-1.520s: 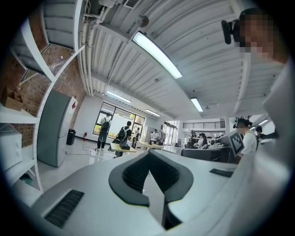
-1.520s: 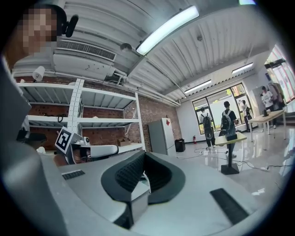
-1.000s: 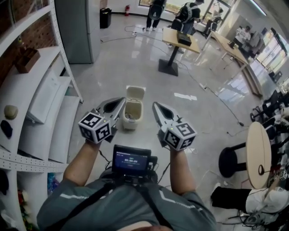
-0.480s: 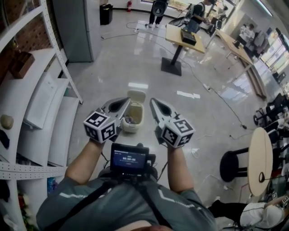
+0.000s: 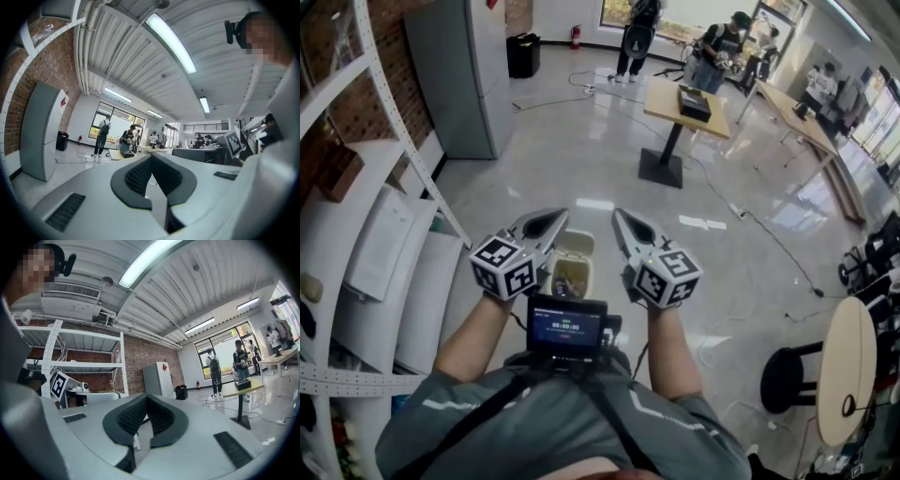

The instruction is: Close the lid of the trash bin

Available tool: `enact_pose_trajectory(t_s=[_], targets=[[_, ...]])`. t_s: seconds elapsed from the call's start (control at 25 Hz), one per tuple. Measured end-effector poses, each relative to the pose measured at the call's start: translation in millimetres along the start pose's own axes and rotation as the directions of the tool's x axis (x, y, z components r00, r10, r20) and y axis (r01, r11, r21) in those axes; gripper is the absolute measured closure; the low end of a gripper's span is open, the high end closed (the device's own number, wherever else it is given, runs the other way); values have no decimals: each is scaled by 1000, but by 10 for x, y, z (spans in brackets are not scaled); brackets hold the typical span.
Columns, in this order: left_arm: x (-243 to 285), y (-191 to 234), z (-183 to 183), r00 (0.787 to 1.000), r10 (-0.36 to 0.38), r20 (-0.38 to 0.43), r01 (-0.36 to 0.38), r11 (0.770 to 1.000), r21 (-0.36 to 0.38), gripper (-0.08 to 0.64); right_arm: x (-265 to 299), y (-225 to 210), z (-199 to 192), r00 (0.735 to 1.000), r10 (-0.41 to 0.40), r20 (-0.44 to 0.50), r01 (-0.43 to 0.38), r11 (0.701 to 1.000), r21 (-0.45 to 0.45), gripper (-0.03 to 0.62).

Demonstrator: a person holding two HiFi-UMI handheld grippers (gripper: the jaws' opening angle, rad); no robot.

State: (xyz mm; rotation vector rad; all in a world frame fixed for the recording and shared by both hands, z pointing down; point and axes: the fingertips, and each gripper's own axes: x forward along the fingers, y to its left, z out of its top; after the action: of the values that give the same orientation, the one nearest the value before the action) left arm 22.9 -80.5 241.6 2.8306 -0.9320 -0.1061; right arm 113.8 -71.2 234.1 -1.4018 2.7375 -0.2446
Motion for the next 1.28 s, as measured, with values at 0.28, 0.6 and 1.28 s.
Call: enact_pose_trajectory(t_s=[0.28,0.6,1.28], targets=[[498,174,-9,999,37,8,-37,999,-30,565,149,-512,-11,999,-13,-31,12,1000,-28,591],[709,563,23,998,59,-11,-59,996,-65,565,493,-742,-1,999,-13,-42,14,1000,19,591],[777,1542,13,998,-46,-52,42,996,-79,565,1318,-775,-92,986,-141,-93,143,989,24,591]])
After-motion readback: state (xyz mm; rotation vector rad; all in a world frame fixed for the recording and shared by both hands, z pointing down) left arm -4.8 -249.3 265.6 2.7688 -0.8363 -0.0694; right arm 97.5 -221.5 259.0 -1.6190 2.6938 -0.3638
